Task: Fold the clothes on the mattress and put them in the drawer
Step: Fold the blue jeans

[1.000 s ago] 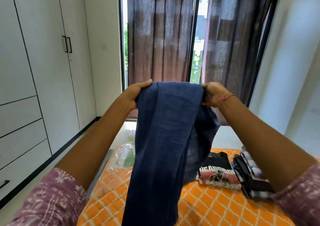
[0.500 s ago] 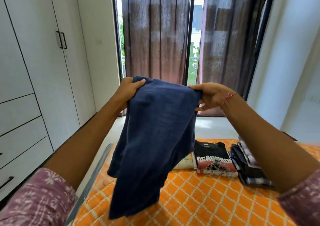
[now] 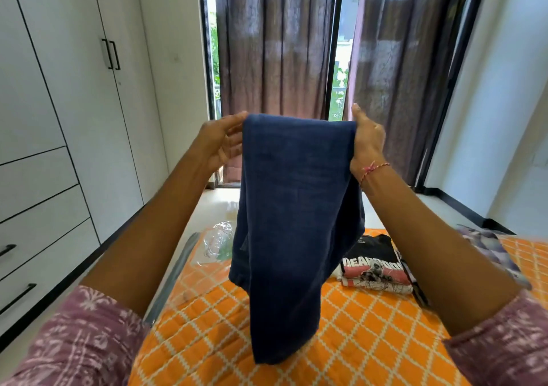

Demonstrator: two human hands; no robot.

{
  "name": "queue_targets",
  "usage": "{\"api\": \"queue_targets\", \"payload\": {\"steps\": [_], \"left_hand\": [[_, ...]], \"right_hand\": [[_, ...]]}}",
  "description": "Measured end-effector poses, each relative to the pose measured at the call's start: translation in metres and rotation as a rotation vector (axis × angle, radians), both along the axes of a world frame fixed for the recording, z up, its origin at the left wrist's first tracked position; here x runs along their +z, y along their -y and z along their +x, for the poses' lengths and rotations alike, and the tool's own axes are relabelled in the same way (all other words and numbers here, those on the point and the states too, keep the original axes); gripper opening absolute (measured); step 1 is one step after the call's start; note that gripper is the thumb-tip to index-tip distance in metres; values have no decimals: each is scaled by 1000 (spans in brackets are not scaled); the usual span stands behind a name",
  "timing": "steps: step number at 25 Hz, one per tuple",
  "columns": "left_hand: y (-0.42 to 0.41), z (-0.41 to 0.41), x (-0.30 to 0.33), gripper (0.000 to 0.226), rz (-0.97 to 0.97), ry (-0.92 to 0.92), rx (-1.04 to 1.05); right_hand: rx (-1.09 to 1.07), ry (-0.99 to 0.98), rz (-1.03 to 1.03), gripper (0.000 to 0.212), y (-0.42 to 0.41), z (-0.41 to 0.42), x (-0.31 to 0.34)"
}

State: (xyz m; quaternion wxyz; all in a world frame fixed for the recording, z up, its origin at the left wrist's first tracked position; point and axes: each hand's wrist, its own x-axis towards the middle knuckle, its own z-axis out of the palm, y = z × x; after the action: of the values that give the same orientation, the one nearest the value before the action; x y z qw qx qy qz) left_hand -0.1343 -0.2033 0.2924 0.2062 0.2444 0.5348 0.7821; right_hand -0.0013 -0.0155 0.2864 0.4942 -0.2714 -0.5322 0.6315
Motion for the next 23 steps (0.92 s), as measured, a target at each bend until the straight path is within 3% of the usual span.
{"api": "queue_targets", "payload": {"steps": [2,3,6,8,9,10,12,15,17,20,23], "left_hand": [[-8,3,0,29,-87,0,148],[-11,3,-8,35,-67,56,142],[-13,6,-43,47,-21,118,13],[-19,0,-56,58,-144,22,30],[-23,-3,-57,59,-160,17,70],[-27,-9,-56,53,-119,28,74],[-27,-4,-46,27,-14,111,-51],[-29,3,-35,9,-154,1,-60],[-28,7,-29,13,-144,2,3],[-27,9,-33,15,-28,95,-113],[-25,9,-60,11,-189,102,-5]], "right_hand": [[-87,216,121,60,-2,6,-8],[-55,254,128,58,-7,9,-14],[418,87,-65,37,-12,22,-22],[564,210,18,35,-16,25,-27],[529,306,78,48,-20,23,-29],[444,311,124,55,-21,20,-31],[405,132,77,41,-24,19,-28],[537,152,-31,20,-20,23,-22],[466,148,-9,31,-23,20,-21],[425,-18,-46,36,-18,23,-28],[376,206,62,33,-20,25,-41]]}}
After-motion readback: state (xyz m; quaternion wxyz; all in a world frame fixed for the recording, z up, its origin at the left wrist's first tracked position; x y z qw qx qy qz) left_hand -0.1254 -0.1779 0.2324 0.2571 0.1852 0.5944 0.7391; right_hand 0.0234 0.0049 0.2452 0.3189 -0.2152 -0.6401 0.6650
